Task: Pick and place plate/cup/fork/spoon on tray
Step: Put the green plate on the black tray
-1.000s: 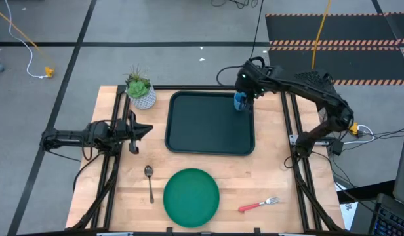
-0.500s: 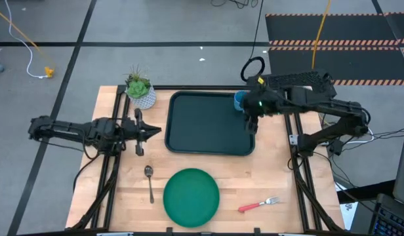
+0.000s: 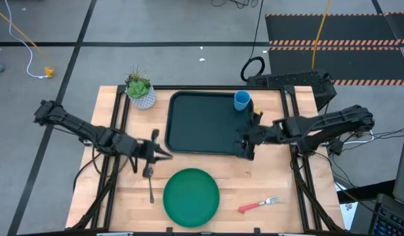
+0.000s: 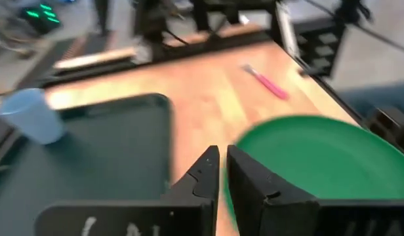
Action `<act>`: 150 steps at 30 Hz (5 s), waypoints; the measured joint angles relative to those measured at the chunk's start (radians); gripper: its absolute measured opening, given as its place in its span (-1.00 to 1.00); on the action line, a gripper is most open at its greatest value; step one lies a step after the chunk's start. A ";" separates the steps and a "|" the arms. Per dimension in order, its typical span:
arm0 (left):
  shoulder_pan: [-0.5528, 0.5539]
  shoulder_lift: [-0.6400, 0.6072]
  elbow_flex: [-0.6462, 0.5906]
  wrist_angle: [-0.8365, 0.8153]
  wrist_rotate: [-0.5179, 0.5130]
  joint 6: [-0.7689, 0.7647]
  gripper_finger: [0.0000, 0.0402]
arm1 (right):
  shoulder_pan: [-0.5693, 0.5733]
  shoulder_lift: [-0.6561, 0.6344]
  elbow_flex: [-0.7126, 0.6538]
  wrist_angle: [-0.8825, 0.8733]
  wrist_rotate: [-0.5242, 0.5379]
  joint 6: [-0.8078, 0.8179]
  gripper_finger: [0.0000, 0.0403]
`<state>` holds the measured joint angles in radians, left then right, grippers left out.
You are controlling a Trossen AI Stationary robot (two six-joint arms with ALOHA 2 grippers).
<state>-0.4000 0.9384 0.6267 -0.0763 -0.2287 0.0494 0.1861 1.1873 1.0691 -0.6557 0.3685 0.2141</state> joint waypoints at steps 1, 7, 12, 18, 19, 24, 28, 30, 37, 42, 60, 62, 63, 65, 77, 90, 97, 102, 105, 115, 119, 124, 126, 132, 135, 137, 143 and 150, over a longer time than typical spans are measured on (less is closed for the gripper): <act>-0.025 0.028 0.017 -0.014 -0.001 -0.002 -0.77 | 0.014 0.000 -0.030 0.029 0.001 0.006 0.00; -0.152 0.191 0.108 -0.046 -0.008 -0.003 -0.45 | 0.083 0.000 -0.188 0.261 -0.002 0.008 0.00; -0.236 0.317 0.184 -0.120 -0.008 -0.009 -0.34 | 0.114 0.001 -0.268 0.401 -0.006 -0.037 0.00; -0.326 0.457 0.289 -0.223 0.004 -0.001 -0.36 | 0.125 0.000 -0.269 0.402 -0.004 -0.054 0.00; -0.339 0.480 0.308 -0.247 0.008 0.001 -0.36 | 0.126 0.000 -0.269 0.399 -0.007 -0.054 0.00; -0.389 0.584 0.402 -0.375 0.015 -0.003 -0.36 | 0.125 0.000 -0.269 0.397 -0.006 -0.078 0.00; -0.403 0.658 0.450 -0.439 0.031 -0.019 -0.30 | 0.125 0.000 -0.269 0.397 -0.007 -0.091 0.00; -0.404 0.686 0.461 -0.448 0.048 -0.029 -0.25 | 0.125 0.000 -0.269 0.397 -0.006 -0.096 0.00; -0.404 0.770 0.463 -0.447 0.107 -0.016 -0.11 | 0.125 0.000 -0.269 0.390 -0.007 -0.096 0.00; -0.406 0.817 0.463 -0.446 0.113 0.022 -0.09 | 0.125 0.000 -0.269 0.388 -0.007 -0.103 0.00; -0.413 0.862 0.463 -0.402 0.085 0.229 -0.50 | 0.124 0.000 -0.269 0.388 -0.007 -0.122 0.00; -0.413 0.862 0.463 -0.396 0.085 0.240 -0.62 | 0.124 0.000 -0.269 0.388 -0.007 -0.122 0.00; -0.413 0.862 0.462 -0.396 0.085 0.242 -0.67 | 0.124 0.000 -0.269 0.388 -0.007 -0.122 0.00; -0.413 0.862 0.462 -0.397 0.086 0.245 -0.76 | 0.124 0.000 -0.269 0.389 -0.007 -0.122 0.00; -0.389 0.861 0.462 -0.381 0.061 0.283 -0.91 | 0.124 0.000 -0.269 0.389 -0.007 -0.122 0.00; -0.314 0.797 0.524 -0.362 0.045 0.361 -0.96 | 0.124 0.000 -0.269 0.372 -0.006 -0.122 0.00; -0.267 0.748 0.595 -0.420 0.043 0.413 -0.96 | 0.124 -0.048 -0.269 0.300 -0.005 -0.098 0.00; -0.234 0.747 0.647 -0.529 0.037 0.462 -0.96 | 0.124 -0.134 -0.269 0.239 -0.001 -0.043 -0.05; -0.207 0.747 0.680 -0.583 0.018 0.485 -0.96 | 0.124 -0.180 -0.269 0.200 0.002 -0.032 -0.10; -0.064 0.747 0.726 -0.682 -0.005 0.584 -0.96 | 0.125 -0.300 -0.269 0.085 0.082 0.023 -0.18; 0.003 0.747 0.726 -0.683 -0.019 0.627 -0.96 | 0.125 -0.318 -0.269 0.051 0.083 0.036 -0.18; 0.085 0.747 0.726 -0.684 -0.025 0.676 -0.96 | 0.124 -0.332 -0.269 0.039 0.085 0.036 -0.18; 0.119 0.747 0.726 -0.683 -0.027 0.689 -0.96 | 0.124 -0.339 -0.269 0.031 0.107 0.036 -0.18; 0.208 0.747 0.706 -0.673 -0.027 0.693 -0.96 | 0.124 -0.365 -0.269 0.014 0.159 0.053 -0.18; 0.248 0.748 0.686 -0.677 0.007 0.694 -0.96 | 0.124 -0.370 -0.269 0.014 0.159 0.059 -0.18; 0.271 0.748 0.672 -0.649 0.023 0.694 -0.96 | 0.124 -0.369 -0.269 0.014 0.159 0.059 -0.18; 0.324 0.748 0.631 -0.511 0.077 0.699 -0.96 | 0.124 -0.365 -0.269 0.015 0.159 0.059 -0.18; 0.358 0.748 0.584 -0.438 0.081 0.708 -0.96 | 0.124 -0.365 -0.269 0.015 0.159 0.059 -0.18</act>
<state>-0.0423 1.6863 1.2109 -0.5139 -0.1473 0.7574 0.3103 0.8227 0.8001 -0.6407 0.5278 0.2730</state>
